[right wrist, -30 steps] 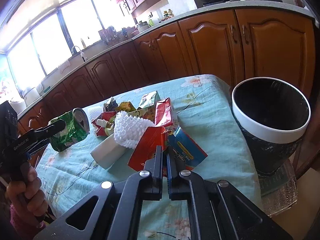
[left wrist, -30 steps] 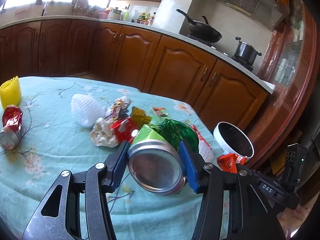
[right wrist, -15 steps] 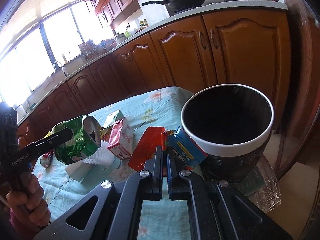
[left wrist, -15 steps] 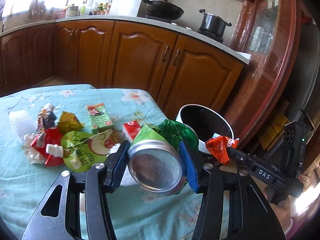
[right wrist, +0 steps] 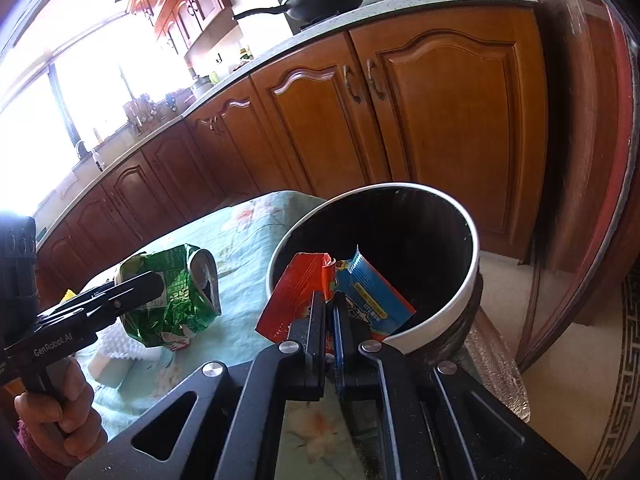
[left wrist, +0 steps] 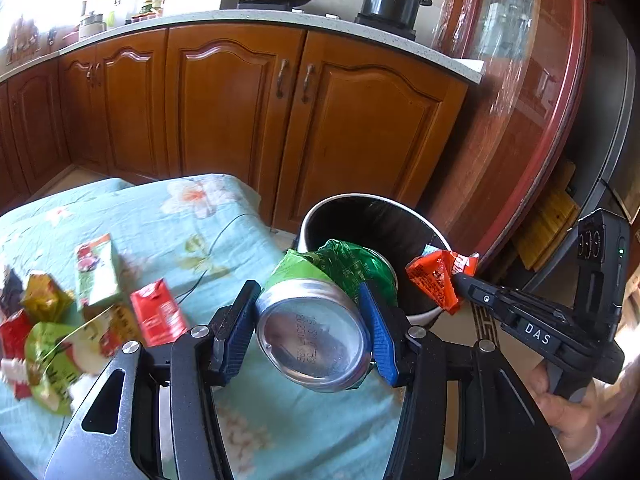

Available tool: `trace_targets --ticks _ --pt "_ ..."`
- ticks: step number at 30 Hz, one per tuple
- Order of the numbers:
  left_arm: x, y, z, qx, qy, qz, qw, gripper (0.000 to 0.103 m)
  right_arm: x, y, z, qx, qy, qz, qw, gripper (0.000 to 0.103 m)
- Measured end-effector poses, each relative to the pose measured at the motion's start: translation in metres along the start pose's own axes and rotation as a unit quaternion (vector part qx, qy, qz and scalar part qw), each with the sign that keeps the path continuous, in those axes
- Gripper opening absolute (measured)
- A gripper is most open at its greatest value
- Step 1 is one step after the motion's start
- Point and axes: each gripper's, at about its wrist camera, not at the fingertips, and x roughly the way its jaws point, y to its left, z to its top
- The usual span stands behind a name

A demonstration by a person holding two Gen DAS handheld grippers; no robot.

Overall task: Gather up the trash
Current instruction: 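Carry the green can and snack packets over the black-and-white trash bin with both grippers, then open both grippers to drop the can and packets into the bin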

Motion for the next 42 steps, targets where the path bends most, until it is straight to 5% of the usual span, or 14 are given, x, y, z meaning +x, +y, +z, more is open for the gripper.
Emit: trace_targets --ticks 20,25,28,35,39,42 --pt "0.109 -0.042 0.045 0.028 0.065 -0.003 0.9975 0.051 0.045 -0.051 0.037 0.026 0.035 -0.011 0.999 0.008" --pt "0.11 -0.04 0.044 0.025 0.072 -0.006 0.9971 0.062 0.05 -0.06 0.039 0.044 0.039 -0.004 0.998 0.012" --pt "0.1 -0.038 0.04 0.018 0.06 -0.007 0.998 0.064 0.047 -0.063 0.038 0.055 0.034 0.004 0.998 0.044" --pt "0.051 -0.019 0.021 -0.017 0.029 -0.02 0.9992 0.068 0.036 -0.055 0.025 0.069 0.019 0.013 0.997 0.047" --pt "0.02 -0.01 0.005 -0.029 0.016 -0.024 0.9992 0.069 0.026 -0.042 0.011 0.076 0.007 0.026 0.997 0.076" --pt "-0.004 -0.002 -0.009 -0.032 0.008 -0.023 0.9992 0.07 0.02 -0.028 -0.001 0.078 0.003 0.035 0.996 0.08"
